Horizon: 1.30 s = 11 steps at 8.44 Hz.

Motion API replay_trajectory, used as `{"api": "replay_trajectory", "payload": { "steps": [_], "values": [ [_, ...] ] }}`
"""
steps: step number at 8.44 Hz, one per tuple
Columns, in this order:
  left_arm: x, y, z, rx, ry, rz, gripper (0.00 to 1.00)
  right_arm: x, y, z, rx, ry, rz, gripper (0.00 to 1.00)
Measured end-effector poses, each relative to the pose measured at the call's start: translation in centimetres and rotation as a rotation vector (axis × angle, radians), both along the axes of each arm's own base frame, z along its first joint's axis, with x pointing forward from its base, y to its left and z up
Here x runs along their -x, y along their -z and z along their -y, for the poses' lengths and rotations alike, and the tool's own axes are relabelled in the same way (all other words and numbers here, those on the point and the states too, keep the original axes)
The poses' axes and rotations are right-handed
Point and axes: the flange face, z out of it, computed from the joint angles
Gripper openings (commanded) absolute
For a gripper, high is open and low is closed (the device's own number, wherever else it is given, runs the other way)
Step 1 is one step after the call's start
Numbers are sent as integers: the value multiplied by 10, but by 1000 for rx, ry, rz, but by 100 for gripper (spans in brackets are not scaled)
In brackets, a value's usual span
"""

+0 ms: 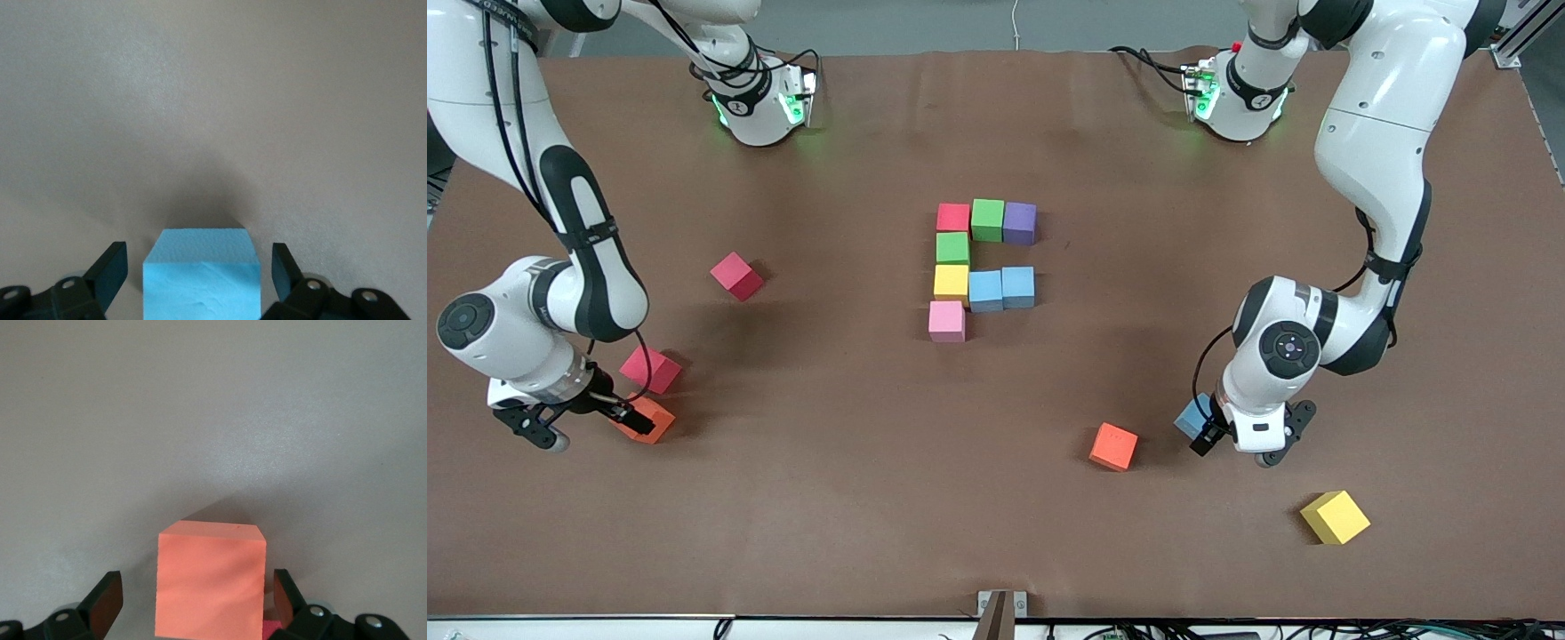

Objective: Arrange 11 blocks into digit 3
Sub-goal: 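Grasp the orange cube with the right gripper while the left grasps blue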

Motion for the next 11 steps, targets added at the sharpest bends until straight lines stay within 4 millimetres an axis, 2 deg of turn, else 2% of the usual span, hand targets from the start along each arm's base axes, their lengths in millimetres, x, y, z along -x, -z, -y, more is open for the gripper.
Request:
{"api": "replay_trajectory", "payload": {
  "steps": [1, 2, 3, 4, 5, 6, 7, 9, 10, 11],
  "values": [
    [-1, 0, -3, -1, 9, 0, 58, 0, 3, 0, -2, 3, -3, 100],
    [-2, -1, -5, -2, 17, 1, 58, 1, 7, 0, -3, 5, -9, 100],
    [-2, -2, -4, -1, 18, 4, 51, 1, 13, 0, -4, 6, -17, 99],
    [-3, -3, -3, 0, 18, 6, 42, 2, 16, 0, -5, 7, -23, 75],
    [-3, -4, -2, 4, 17, 8, 38, 2, 19, 0, -5, 7, -26, 35],
    [-4, -6, -1, 7, 15, 11, 38, 1, 20, 0, -5, 7, -26, 16],
    [-6, -8, -1, 9, 12, 16, 37, 0, 19, 1, -5, 6, -25, 11],
    [-9, -17, 0, 16, 0, 33, 37, -2, 18, -4, -7, -4, -22, 9],
    [-10, -24, 3, 19, 1, 43, 37, -6, 15, -12, -8, -19, -14, 11],
    [-10, -33, 5, 28, -8, 50, 37, -14, 7, -31, -13, -53, -19, 11]
  ]
}}
